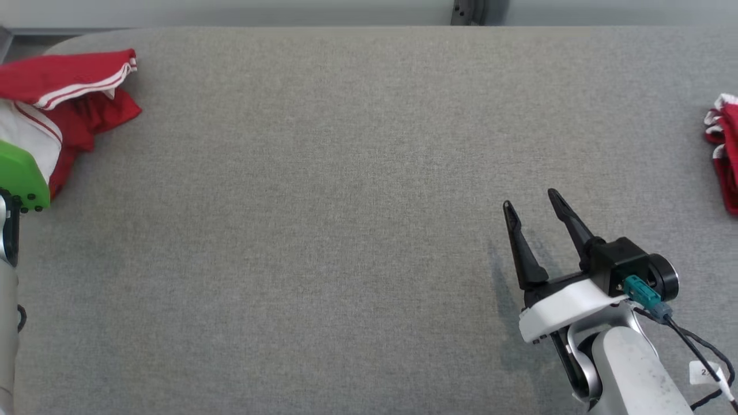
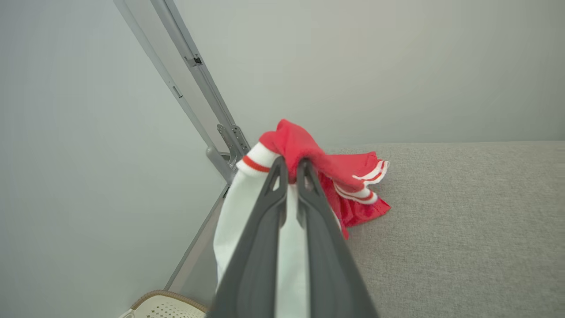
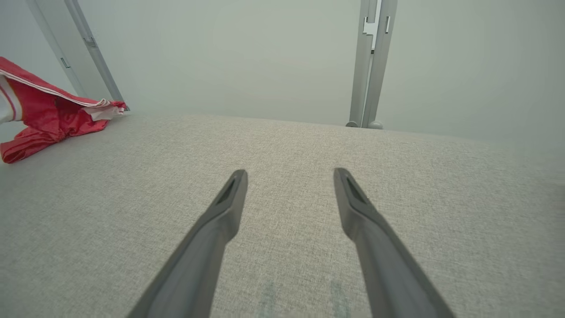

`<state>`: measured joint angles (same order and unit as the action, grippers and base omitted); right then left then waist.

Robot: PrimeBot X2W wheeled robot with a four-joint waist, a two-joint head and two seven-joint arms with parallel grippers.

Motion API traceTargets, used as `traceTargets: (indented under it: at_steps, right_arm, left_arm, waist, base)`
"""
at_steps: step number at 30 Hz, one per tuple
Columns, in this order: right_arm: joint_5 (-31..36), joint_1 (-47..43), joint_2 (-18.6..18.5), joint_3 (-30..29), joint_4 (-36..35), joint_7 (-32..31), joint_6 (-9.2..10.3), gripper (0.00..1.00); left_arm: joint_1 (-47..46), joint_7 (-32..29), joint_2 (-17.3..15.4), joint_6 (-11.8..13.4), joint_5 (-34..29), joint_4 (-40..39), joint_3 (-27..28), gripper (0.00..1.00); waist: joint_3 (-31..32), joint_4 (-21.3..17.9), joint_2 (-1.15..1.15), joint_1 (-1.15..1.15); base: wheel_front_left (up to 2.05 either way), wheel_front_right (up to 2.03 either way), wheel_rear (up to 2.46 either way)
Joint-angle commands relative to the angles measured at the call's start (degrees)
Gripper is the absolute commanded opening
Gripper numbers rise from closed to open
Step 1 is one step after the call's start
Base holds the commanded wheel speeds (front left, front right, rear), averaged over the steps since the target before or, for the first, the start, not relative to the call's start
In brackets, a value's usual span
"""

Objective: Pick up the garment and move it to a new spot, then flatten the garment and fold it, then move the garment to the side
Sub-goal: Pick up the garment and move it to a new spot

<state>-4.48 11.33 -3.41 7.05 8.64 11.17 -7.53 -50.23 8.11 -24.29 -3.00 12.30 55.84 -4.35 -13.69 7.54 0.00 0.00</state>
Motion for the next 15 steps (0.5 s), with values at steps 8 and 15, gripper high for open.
traceTargets:
  at_steps: [8,15]
  right_arm:
    - [-1.66,-3.14,0.44,-1.5,2.49,1.8,0.08,1.0]
    - [-3.44,-4.58,0.48,-2.93,2.57,2.61,0.08,1.0]
  left_arm:
    - [-0.72,-2.03,-0.75,-1.9,-2.88,-7.7,-4.6,0.0]
    - [0.91,-5.33,3.82,-3.18,-2.65,-19.11,-9.38,0.0]
  waist:
    - [11.14,-6.76,0.0,0.0]
    - [11.35,-12.05,0.0,0.0]
  base:
    - [0.0,0.0,0.0]
    - [0.0,0.0,0.0]
